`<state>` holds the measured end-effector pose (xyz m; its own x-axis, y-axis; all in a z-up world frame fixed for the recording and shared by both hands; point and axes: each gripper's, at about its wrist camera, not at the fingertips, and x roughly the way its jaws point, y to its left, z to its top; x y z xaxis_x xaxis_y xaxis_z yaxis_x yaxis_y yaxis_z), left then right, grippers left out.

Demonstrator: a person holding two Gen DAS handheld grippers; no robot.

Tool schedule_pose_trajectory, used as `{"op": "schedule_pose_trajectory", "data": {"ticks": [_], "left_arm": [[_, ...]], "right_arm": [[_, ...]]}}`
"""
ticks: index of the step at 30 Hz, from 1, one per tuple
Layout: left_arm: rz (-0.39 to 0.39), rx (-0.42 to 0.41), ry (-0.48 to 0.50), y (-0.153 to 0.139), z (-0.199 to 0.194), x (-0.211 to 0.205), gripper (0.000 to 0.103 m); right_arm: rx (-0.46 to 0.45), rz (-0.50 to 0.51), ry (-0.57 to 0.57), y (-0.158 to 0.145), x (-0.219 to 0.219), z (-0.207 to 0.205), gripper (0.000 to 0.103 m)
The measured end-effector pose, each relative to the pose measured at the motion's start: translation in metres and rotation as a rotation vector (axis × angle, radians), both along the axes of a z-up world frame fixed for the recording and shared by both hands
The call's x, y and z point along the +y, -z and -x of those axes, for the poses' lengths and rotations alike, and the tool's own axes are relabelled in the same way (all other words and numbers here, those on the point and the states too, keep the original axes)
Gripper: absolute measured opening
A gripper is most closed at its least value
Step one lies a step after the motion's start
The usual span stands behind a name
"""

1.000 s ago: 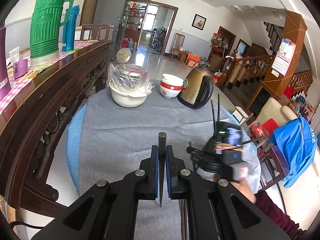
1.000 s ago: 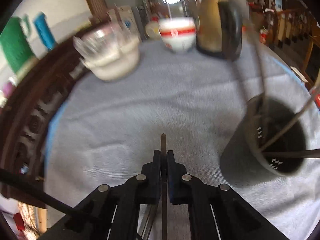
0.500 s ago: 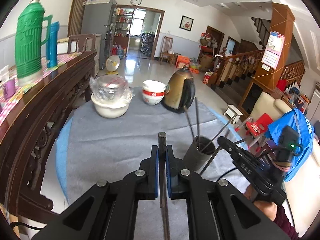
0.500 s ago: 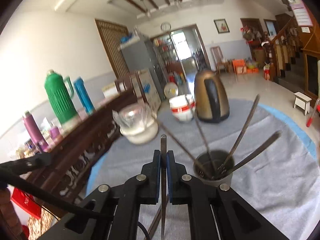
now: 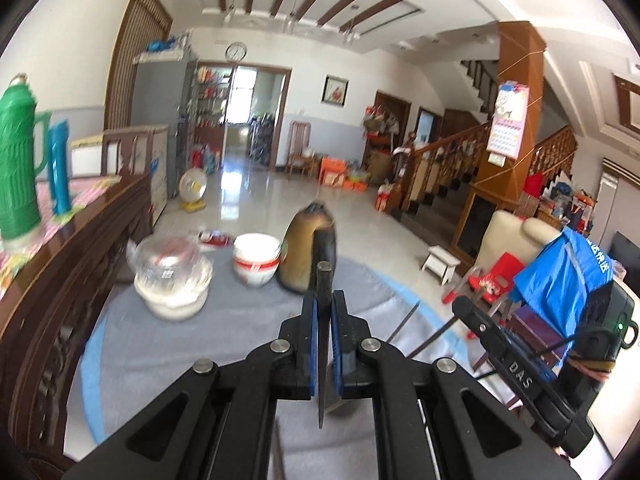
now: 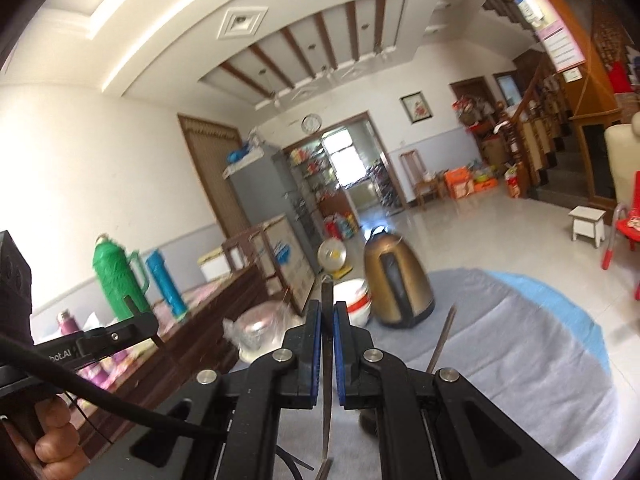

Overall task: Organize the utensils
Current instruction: 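Lower both held chopsticks into the mouth of the grey holder, then open both grippers to drop the chopsticks into the grey holder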

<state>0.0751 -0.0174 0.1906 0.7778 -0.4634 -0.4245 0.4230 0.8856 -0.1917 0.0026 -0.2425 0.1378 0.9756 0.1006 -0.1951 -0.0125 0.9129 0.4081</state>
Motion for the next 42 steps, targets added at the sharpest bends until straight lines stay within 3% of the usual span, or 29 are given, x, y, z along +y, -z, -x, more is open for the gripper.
{"op": "schedule_pose_trajectory", "data": {"ticks": [5,10,18,22,23,25,26,29,30,31,35,37,40,42], "left_arm": [[0.031,-0.077,0.011,-0.013,-0.012,-0.03,0.007],[-0.002,-0.134,-0.007,0.001,-0.026,-0.066,0.007],[-0.061,0.01,-0.008,0.052,-0.054,-0.08,0.007],[-0.075,0.019,0.006,0.057,-0.045,-0.073,0.01],[-0.086,0.01,0.012,0.057,-0.04,-0.071,0.012],[-0.102,-0.01,0.019,0.056,-0.03,-0.068,0.036],[-0.104,-0.022,0.017,0.055,-0.024,-0.064,0.041],[-0.106,-0.027,0.033,0.052,-0.01,-0.055,0.047],[-0.107,-0.023,0.048,0.052,-0.004,-0.052,0.053],[-0.114,-0.021,0.06,0.052,0.004,-0.05,0.061],[-0.184,-0.043,0.12,0.058,0.033,-0.055,0.068],[-0.234,-0.07,0.145,0.065,0.049,-0.059,0.074],[-0.325,-0.094,0.166,0.081,0.067,-0.067,0.076],[-0.346,-0.07,0.169,0.088,0.071,-0.071,0.076]], "right_arm": [[-0.054,0.037,0.108,-0.017,-0.014,0.0,0.006],[-0.02,0.087,0.168,-0.008,-0.02,-0.017,0.006],[0.11,0.045,0.127,0.027,-0.032,-0.034,0.007],[0.136,-0.042,0.084,0.036,-0.043,-0.028,0.009],[0.14,-0.058,0.077,0.037,-0.044,-0.027,0.01],[0.134,-0.1,0.064,0.038,-0.05,-0.022,0.016],[0.126,-0.116,0.064,0.038,-0.052,-0.016,0.019],[0.091,-0.157,0.066,0.037,-0.061,0.007,0.056],[0.05,-0.172,0.083,0.037,-0.066,0.021,0.069],[0.027,-0.175,0.097,0.036,-0.07,0.024,0.069],[-0.007,-0.121,0.146,0.041,-0.087,0.071,0.069],[0.015,-0.095,0.186,0.045,-0.095,0.09,0.069],[0.077,-0.086,0.25,0.061,-0.108,0.132,0.069],[0.124,-0.087,0.294,0.07,-0.115,0.159,0.069]]}}
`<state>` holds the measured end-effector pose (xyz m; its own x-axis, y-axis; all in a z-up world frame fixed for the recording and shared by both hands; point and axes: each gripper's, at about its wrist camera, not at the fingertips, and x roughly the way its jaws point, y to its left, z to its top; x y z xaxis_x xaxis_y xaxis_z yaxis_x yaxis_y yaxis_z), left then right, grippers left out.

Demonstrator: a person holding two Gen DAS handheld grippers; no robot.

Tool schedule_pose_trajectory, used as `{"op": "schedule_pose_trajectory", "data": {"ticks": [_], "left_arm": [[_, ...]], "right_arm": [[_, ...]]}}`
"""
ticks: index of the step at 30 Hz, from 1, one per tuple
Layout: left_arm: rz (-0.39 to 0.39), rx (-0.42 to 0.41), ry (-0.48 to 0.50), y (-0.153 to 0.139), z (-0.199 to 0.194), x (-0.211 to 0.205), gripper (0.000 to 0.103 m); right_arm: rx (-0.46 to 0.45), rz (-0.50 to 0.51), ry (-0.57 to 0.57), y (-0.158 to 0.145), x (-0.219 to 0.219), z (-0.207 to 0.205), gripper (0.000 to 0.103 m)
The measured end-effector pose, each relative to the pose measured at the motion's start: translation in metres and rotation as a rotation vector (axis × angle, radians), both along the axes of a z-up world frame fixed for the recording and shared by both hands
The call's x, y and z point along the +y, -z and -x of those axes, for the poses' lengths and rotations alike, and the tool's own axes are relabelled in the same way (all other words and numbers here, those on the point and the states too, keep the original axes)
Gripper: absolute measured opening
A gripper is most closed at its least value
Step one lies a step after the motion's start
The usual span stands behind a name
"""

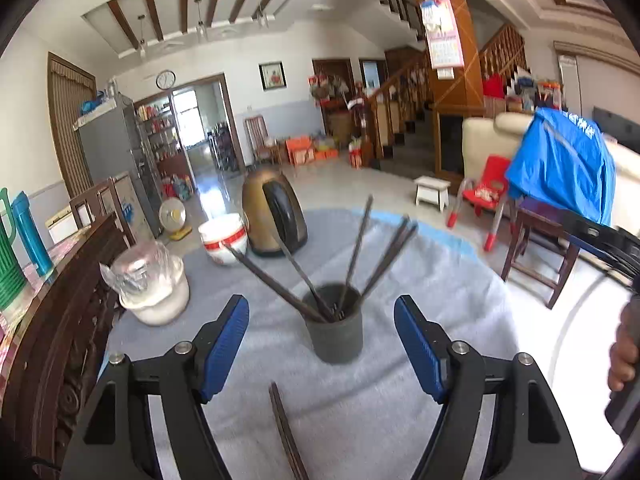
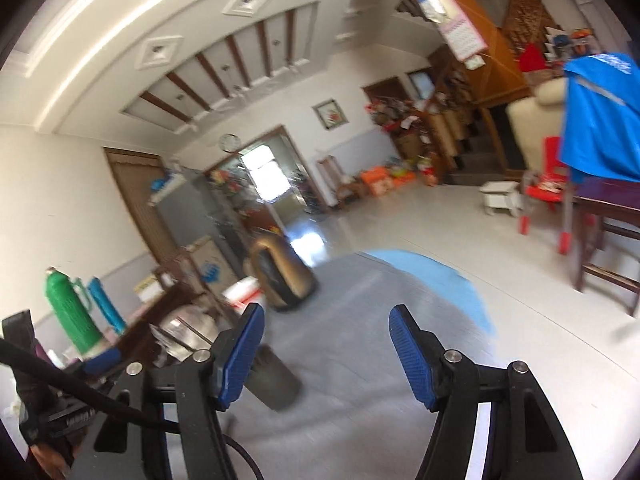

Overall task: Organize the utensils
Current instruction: 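Open both grippers to drop the chopsticks into the grey holder, then raise both open grippers away from the holder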

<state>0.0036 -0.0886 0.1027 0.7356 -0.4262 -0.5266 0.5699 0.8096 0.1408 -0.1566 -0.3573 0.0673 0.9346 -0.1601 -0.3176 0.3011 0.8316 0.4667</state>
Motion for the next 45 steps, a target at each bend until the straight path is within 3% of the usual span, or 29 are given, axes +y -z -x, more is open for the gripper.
{"op": "schedule_pose_trajectory", "data": {"ticks": [3,5,9,15,19,23,29,35,45], "left_arm": [[0.038,0.087,0.007,0.003,0.0,-0.009,0.076],[0.057,0.1,0.02,-0.001,0.004,-0.015,0.076],[0.085,0.058,0.079,-0.02,0.024,-0.027,0.076],[0.067,-0.003,0.167,-0.046,0.048,-0.029,0.076],[0.079,-0.029,0.144,-0.054,0.053,-0.027,0.076],[0.095,0.019,0.088,-0.053,0.053,-0.038,0.076],[0.042,0.03,0.042,-0.062,0.066,-0.087,0.076],[-0.004,-0.075,0.083,-0.083,0.096,-0.143,0.076],[-0.043,-0.067,0.139,-0.08,0.117,-0.191,0.076]], "right_arm": [[0.06,-0.041,0.051,0.011,-0.012,0.031,0.069],[0.088,-0.049,0.083,0.013,-0.016,0.049,0.069],[0.094,-0.08,0.125,0.006,-0.023,0.074,0.069],[0.033,-0.05,0.147,-0.023,-0.005,0.082,0.069],[0.021,-0.034,0.126,-0.031,0.003,0.08,0.069],[0.002,0.002,0.103,-0.038,0.0,0.094,0.069],[-0.075,0.017,0.109,-0.042,-0.029,0.124,0.069],[-0.146,-0.031,0.112,-0.039,-0.065,0.147,0.069],[-0.199,-0.049,0.115,-0.046,-0.097,0.158,0.069]]}}
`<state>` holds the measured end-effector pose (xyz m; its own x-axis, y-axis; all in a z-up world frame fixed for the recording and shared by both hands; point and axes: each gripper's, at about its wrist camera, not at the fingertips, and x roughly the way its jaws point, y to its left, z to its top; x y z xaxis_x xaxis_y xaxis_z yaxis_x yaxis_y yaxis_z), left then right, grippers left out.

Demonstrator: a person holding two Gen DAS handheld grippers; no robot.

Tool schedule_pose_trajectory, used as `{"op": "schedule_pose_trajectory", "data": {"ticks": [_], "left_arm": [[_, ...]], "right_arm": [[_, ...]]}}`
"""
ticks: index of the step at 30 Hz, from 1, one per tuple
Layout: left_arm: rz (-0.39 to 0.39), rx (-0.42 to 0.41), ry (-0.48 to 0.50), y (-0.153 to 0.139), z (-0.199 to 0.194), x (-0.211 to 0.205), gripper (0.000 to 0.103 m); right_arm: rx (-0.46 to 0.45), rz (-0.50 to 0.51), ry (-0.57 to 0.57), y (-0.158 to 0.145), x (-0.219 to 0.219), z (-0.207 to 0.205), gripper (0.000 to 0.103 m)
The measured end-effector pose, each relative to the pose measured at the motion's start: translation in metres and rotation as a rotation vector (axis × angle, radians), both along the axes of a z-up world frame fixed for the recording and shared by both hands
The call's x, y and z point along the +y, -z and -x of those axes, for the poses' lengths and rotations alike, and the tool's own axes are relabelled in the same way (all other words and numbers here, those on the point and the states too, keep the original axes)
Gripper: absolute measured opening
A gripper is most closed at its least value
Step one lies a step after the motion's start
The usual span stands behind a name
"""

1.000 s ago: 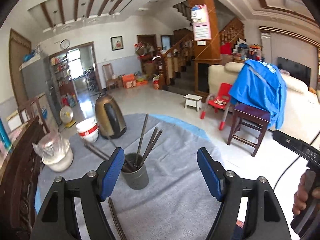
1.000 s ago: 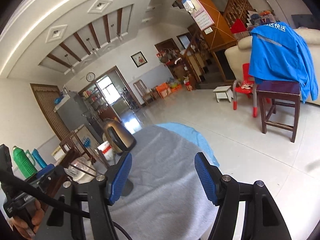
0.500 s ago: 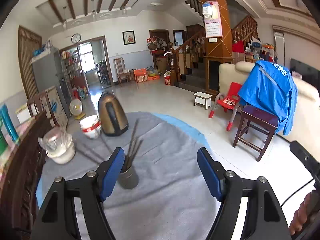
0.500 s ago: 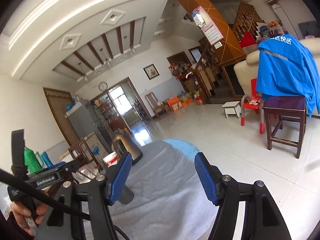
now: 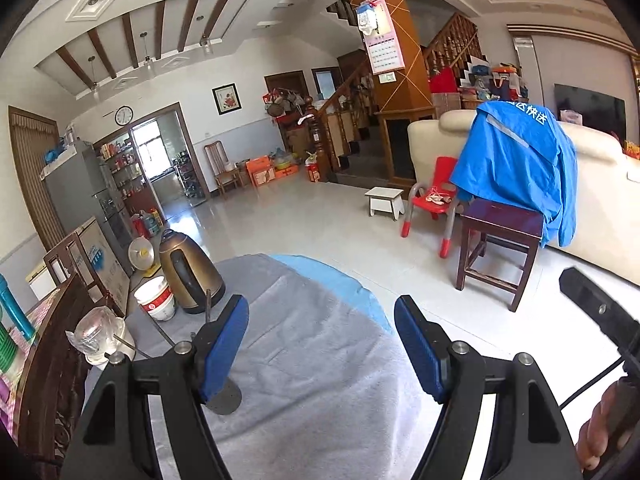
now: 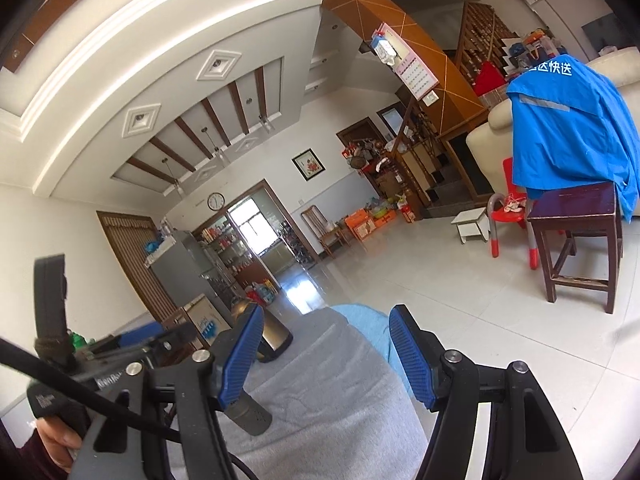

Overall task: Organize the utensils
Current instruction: 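Raise both open grippers away from the holder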

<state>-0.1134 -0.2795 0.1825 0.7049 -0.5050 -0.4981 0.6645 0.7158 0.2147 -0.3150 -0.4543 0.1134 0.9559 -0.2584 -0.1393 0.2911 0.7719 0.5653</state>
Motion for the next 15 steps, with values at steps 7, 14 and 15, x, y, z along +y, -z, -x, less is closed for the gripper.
{"op": "schedule_pose_trajectory", "data": {"ticks": [7,14,15], "left_arm": [[0.014,-0.021,0.003,-0.008,0.009,0.0,0.076],[0.027,-0.027,-0.011,-0.011,0.007,0.012,0.076],[0.03,-0.024,-0.014,-0.011,0.006,0.013,0.076]], "right_arm": [[-0.025,0.026,0.024,-0.008,-0.001,0.006,0.07],[-0.03,0.012,0.047,-0.009,-0.003,0.007,0.07],[-0.031,0.012,0.045,-0.009,-0.002,0.006,0.07]]}}
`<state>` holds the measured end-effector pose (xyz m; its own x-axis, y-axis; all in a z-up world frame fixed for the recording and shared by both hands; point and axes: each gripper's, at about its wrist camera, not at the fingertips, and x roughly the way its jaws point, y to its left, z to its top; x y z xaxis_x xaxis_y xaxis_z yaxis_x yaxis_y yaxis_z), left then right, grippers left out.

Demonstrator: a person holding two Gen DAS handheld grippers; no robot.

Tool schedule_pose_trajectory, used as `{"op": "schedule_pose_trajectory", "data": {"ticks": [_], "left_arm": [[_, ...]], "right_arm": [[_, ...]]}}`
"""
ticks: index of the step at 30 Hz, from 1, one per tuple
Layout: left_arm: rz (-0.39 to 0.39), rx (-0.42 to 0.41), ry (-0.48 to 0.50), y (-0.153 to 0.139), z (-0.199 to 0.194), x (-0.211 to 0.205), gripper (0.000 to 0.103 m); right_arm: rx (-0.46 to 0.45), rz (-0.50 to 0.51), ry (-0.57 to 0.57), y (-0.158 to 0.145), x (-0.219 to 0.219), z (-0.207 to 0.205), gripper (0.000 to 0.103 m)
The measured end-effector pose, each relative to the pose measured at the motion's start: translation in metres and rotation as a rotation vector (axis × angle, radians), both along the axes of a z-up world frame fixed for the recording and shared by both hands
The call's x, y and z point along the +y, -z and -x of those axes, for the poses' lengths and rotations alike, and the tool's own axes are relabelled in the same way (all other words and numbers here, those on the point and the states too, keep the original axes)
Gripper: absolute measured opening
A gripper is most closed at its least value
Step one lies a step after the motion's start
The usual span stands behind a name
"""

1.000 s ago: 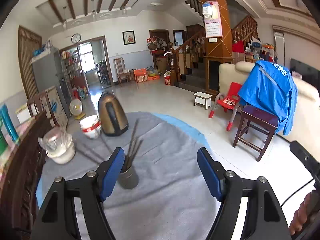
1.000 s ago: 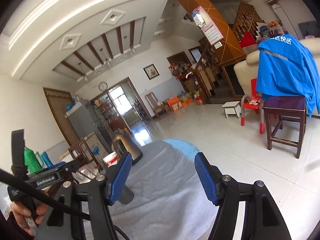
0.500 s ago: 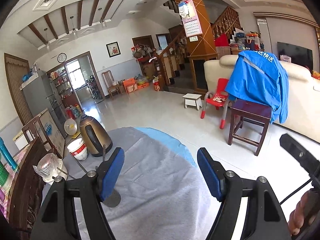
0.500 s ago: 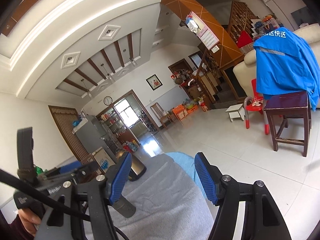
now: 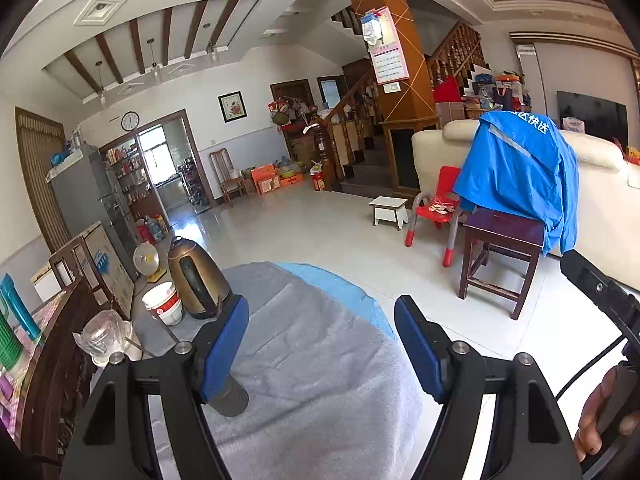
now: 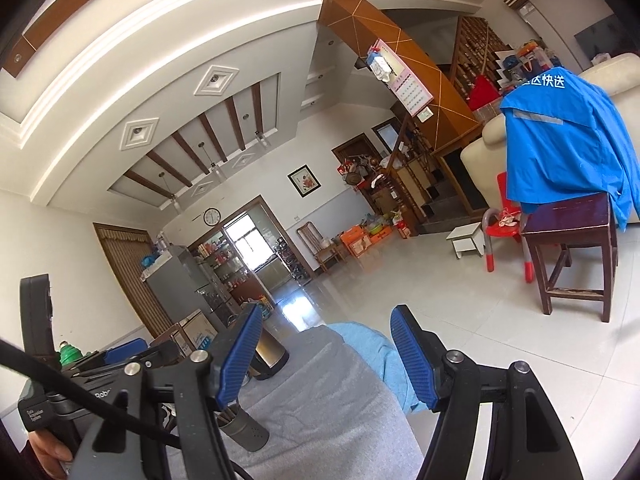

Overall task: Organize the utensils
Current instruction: 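Raise both open grippers away from the holder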

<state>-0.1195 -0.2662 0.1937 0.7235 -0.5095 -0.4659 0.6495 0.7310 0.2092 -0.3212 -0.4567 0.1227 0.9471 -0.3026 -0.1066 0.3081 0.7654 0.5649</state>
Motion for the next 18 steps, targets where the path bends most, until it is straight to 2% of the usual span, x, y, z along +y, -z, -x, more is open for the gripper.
{"op": "schedule_pose_trajectory", "data": {"ticks": [18], "left_arm": [[0.012,0.015,-0.024,-0.002,-0.007,0.0105,0.076]], "right_arm": [[0.016,-0.014,-0.046,0.003,0.0043,-0.0097,0.071]]}}
